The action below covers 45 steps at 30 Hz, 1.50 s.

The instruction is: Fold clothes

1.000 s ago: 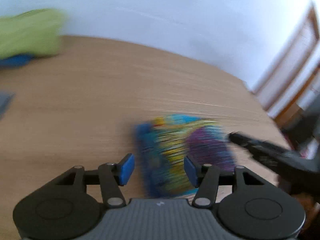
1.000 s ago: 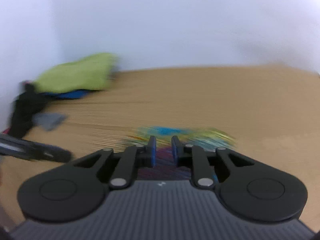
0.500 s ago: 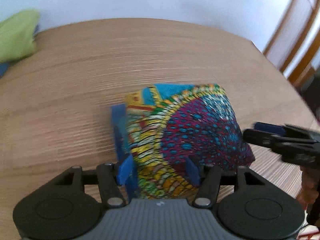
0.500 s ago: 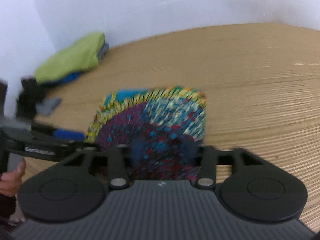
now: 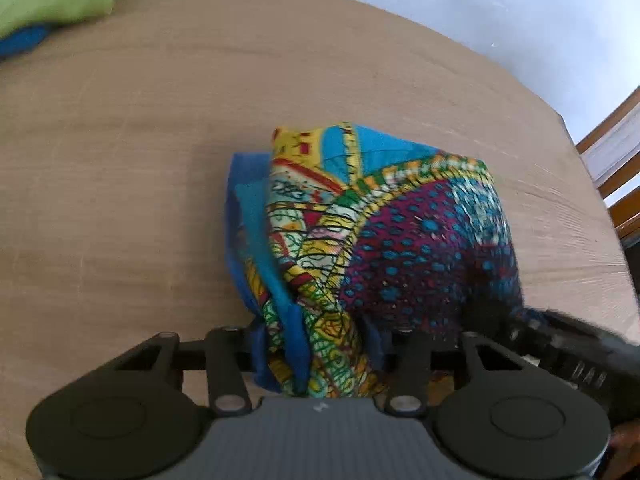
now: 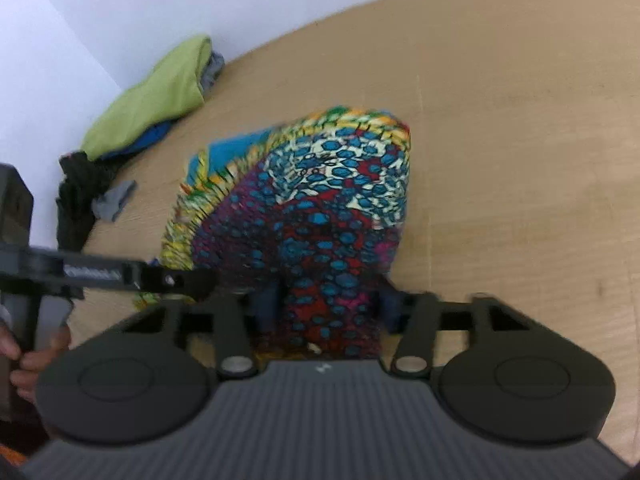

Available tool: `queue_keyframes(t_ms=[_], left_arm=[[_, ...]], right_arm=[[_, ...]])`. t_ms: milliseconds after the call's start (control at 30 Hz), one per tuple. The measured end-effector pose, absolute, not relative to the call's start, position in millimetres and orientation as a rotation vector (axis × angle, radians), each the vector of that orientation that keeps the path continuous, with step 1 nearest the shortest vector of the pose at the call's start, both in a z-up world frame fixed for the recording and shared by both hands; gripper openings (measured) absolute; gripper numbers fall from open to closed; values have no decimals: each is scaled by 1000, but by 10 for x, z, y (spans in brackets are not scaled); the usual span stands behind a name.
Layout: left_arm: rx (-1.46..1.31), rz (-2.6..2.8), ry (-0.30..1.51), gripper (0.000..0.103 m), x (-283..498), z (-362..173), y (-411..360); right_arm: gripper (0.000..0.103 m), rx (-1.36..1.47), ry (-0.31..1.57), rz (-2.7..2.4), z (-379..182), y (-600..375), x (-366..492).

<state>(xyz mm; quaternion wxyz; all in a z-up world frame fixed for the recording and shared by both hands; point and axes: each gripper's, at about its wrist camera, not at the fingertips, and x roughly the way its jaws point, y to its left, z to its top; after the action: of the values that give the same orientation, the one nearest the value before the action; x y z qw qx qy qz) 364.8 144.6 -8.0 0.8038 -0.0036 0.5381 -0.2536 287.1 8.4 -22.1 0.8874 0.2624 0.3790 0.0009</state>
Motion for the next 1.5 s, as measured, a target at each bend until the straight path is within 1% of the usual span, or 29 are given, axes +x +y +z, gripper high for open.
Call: queue_keyframes(t_ms=[200,400,600,700,800,867,1000,1100,1167,1300,1367,1500], left_arm=[[20,-524,1095,48,4504,-37,1085],[73,-530,1033,52,5522,-44,711],[77,-542,973,56,6365,-82,441],[77,-546,942,60,6762,-104,317],[67,-565,929,61,7048,-107,277],[68,-570,927,62,7189,-87,230],[77,-563,901,59,7115,43,280],[121,-570,878,59,6985,200,250],[135,-580,853,62,6770,332,217],[149,-580,837,63,6238,564,273],[155,-577,835,68,5929,686,331],[147,-592,836,73,5321,806,461]], right_arm=[[44,524,780,-12,-170,-245,3692],[44,512,756,-50,-242,-626,4771],[48,455,724,-117,-282,-938,5765],[53,492,701,-160,-302,-1122,6113],[63,506,686,-198,-376,-1212,6410],[73,479,684,-210,-403,-1231,6563],[74,473,680,-221,-327,-1209,6645],[74,429,643,-236,-131,-1263,6298],[74,364,637,-238,-37,-1183,6119],[74,265,646,-231,140,-1020,5676],[74,232,652,-229,217,-914,5422],[74,221,654,-221,386,-752,4719]])
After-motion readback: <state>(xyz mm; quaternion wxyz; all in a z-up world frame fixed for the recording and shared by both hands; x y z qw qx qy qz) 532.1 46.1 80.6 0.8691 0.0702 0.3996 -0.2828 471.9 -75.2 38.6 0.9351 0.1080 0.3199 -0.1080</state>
